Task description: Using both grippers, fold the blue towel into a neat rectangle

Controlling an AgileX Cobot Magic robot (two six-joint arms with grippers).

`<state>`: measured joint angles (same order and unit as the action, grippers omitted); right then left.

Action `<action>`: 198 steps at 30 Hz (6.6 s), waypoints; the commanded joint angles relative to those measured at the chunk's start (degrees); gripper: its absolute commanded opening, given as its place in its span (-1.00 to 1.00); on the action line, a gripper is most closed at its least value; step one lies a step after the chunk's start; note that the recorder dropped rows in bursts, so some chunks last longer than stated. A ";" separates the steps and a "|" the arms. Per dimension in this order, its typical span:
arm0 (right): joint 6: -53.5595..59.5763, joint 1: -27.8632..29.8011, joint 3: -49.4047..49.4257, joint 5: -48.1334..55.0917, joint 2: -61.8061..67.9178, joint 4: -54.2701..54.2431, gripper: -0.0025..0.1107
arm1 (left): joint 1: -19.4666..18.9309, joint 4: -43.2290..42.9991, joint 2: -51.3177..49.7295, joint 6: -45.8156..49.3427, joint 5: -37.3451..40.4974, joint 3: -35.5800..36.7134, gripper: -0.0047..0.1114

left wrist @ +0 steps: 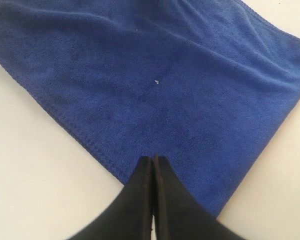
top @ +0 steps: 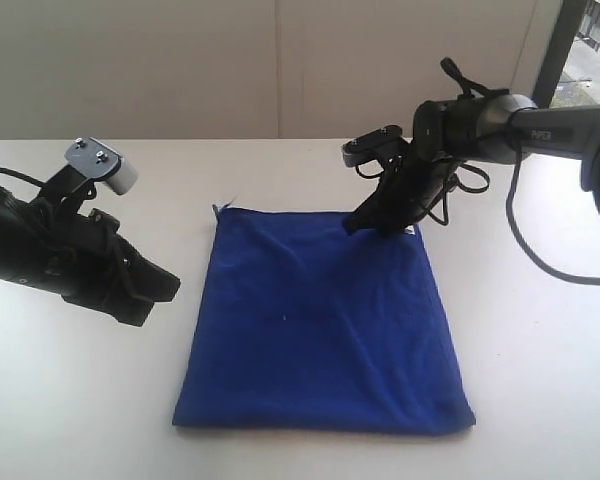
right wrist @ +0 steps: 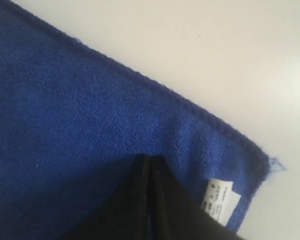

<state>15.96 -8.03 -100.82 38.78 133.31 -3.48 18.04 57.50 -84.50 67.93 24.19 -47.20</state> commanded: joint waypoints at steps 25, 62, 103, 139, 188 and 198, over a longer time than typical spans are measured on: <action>-1.72 -1.63 0.75 10.05 -10.21 18.27 -0.96 | 0.00 1.09 -0.24 9.51 0.70 0.46 -0.92; 39.43 -8.54 55.27 0.28 -50.27 -3.59 -0.85 | 13.54 -43.17 -9.29 1.03 27.76 -18.03 -0.23; 52.32 -11.59 67.20 -18.29 -42.61 -0.19 0.05 | 13.54 -27.97 -15.54 17.70 4.55 -4.21 0.10; 50.85 -11.59 67.20 -17.16 -42.61 -0.19 -0.63 | 13.54 -28.36 -19.44 17.82 7.06 -4.21 -0.65; 30.26 -14.24 62.07 -1.10 -53.37 -1.06 -0.96 | 13.43 -31.59 -6.56 3.76 15.89 -4.21 -0.92; 22.49 -14.24 59.49 -3.39 -54.57 10.04 -0.96 | 13.43 -31.86 -6.26 3.76 6.47 -4.21 -0.92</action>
<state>40.95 -22.24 -40.86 36.71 79.25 3.14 31.30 25.45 -91.39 72.08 32.82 -51.88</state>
